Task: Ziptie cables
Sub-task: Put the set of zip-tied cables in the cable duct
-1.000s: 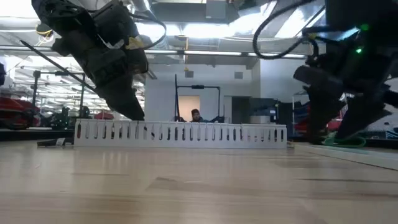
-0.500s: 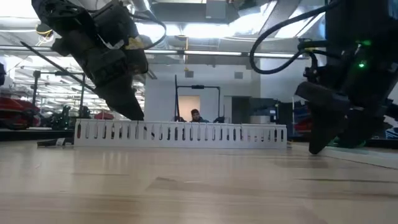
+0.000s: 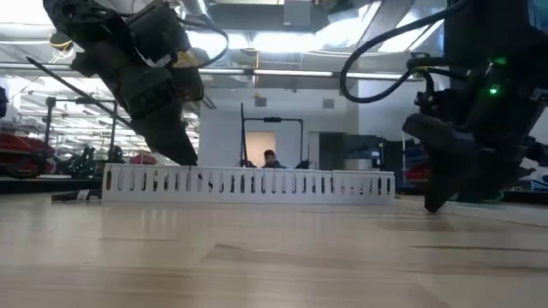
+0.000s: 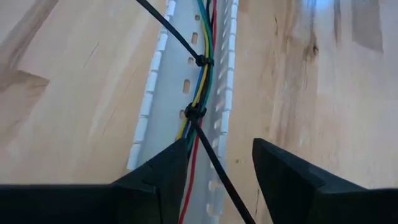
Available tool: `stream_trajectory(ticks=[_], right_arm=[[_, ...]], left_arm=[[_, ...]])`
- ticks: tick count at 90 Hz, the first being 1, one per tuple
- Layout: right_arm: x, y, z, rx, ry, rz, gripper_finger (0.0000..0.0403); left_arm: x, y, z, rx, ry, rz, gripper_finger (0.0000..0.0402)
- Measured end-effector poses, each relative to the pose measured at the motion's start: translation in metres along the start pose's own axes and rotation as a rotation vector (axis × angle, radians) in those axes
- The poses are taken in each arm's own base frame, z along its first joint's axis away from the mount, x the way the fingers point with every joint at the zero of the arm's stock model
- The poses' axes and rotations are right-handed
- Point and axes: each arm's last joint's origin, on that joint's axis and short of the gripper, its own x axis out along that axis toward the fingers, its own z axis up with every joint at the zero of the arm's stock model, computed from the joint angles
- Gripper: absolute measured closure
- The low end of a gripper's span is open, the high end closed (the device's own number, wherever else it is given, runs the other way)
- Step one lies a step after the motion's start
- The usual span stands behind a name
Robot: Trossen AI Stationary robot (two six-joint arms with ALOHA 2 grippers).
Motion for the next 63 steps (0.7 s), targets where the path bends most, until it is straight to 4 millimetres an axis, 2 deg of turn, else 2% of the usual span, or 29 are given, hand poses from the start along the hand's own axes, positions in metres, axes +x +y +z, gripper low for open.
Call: stream_trajectory(ticks=[31,46,63], right_arm=[[-0.005,0.007,0.002,-0.062,-0.004,0.019,0.0181],[-0.005,0.008,0.003,-0.065,-0.016,0.021,0.0182],[-0.005,0.008,0.003,-0.067,-0.027,0.023,0.0180]], left_arm=[[-0.041,0.001,-0.024,0.103,0.226,0.040,0.0228],[-0.061,0.001,-0.025,0.098,0.199,0.033,0.0227],[-0.064,0.004,-0.023,0.078,0.171,0.037,0.0201]])
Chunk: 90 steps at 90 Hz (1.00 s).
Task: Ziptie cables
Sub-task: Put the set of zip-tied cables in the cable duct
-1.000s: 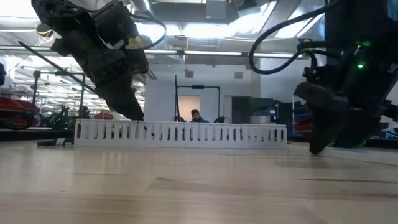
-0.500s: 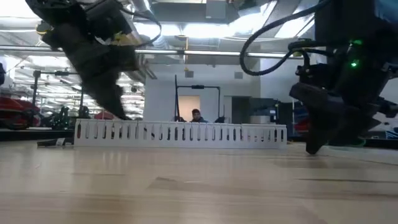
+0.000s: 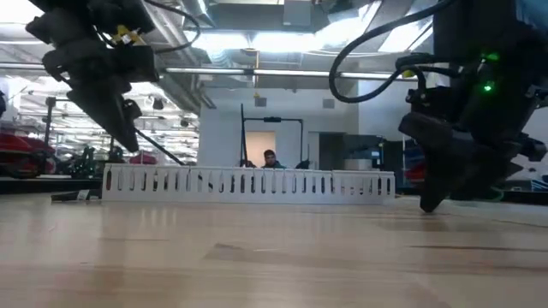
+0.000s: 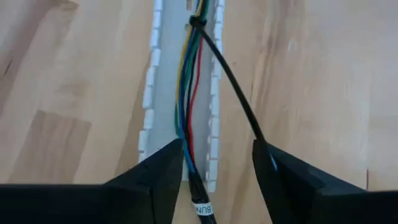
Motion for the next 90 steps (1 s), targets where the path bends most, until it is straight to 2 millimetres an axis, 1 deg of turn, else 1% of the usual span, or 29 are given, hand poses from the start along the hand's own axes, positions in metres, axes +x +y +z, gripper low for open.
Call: stream_trajectory(ticks=[11,21,37,49,71,82,90], right_arm=[[0.001,-0.001,-0.001,0.001,-0.003,0.005,0.0179],[0.001,-0.001,-0.001,0.001,-0.003,0.007,0.0178],[0.001,-0.001,-0.001,-0.020,-0.003,0.008,0.0178],[0.001,-0.001,-0.001,-0.029,-0.002,0.008,0.0178],[0.001,0.000,-0.001,-0.026,-0.002,0.013,0.0178],[0.001,0.000,-0.001,-0.029,-0.002,0.015,0.0178],[0.001,0.000,-0.001,-0.037,-0.001,0.015,0.0178]], left_arm=[[-0.001,0.000,0.001,-0.002,0.007,-0.037,0.0175],[-0.012,-0.003,0.008,0.013,-0.035,-0.053,0.0162],[-0.039,-0.008,0.026,0.063,-0.173,-0.075,0.0166],[-0.049,-0.009,0.032,0.078,-0.221,-0.082,0.0175],[-0.046,-0.016,0.042,0.106,-0.287,-0.110,0.0180],[-0.037,-0.019,0.055,0.129,-0.354,-0.121,0.0179],[-0.026,-0.022,0.065,0.152,-0.392,-0.122,0.0179]])
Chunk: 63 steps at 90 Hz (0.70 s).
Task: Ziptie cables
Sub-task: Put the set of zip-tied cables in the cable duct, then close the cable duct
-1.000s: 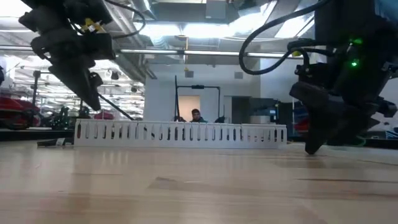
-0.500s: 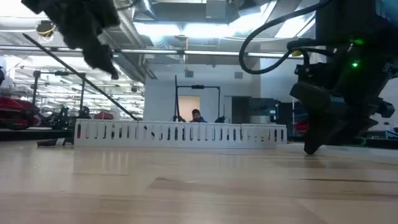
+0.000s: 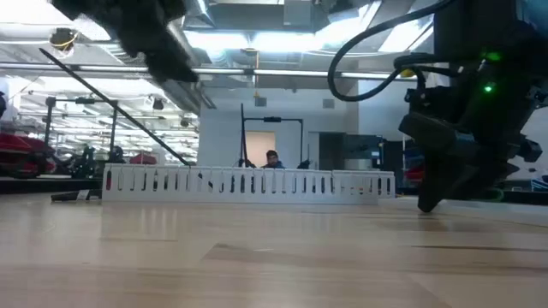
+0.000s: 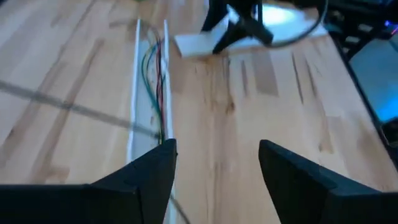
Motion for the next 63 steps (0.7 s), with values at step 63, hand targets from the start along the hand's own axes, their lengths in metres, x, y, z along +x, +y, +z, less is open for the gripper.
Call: stream_trajectory(ticks=[63], right_arm=[[0.000,0.000,0.000,-0.050,0.021,0.004,0.0178]], left_arm=[[0.146,0.038,0.051,0.112,0.203,0.063,0.0178]])
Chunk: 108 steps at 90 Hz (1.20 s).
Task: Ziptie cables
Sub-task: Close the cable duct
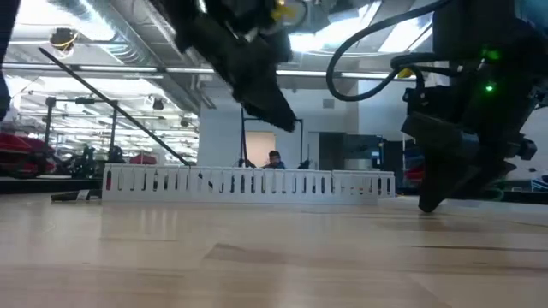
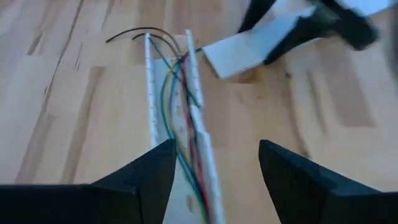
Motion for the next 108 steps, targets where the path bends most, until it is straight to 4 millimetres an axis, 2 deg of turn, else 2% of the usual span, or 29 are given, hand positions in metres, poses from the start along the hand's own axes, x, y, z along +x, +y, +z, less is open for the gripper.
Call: stream_trajectory(ticks=[27,40,51,62,75,92,99,108], right_arm=[[0.000,0.000,0.000,0.000,-0.005,0.001,0.0178],[0.000,0.000,0.000,-0.003,-0.010,0.001,0.0178],[0.000,0.000,0.000,-0.025,-0.011,0.001,0.0178],[0.000,0.000,0.000,-0.030,-0.013,0.000,0.0178],[0.000,0.000,0.000,-0.031,-0.015,0.000,0.0178],[0.000,0.000,0.001,-0.064,-0.021,-0.003,0.0178],[0.000,0.000,0.001,-0.081,-0.022,-0.005,0.0178],[0.000,0.000,0.001,-0.085,-0.022,-0.007,0.0178]], left_arm=[[0.040,0.008,-0.022,-0.011,0.110,0.001,0.0178],[0.049,0.009,-0.028,0.004,0.136,0.024,0.0181],[0.051,0.007,-0.031,0.007,0.161,0.037,0.0199],[0.050,0.000,-0.039,0.042,0.243,0.015,0.0237],[0.047,-0.013,-0.048,0.091,0.342,-0.019,0.0301],[0.025,-0.029,-0.060,0.119,0.456,-0.055,0.0385],[0.012,-0.035,-0.063,0.130,0.498,-0.069,0.0395],[0.004,-0.040,-0.066,0.080,0.507,-0.066,0.0383]])
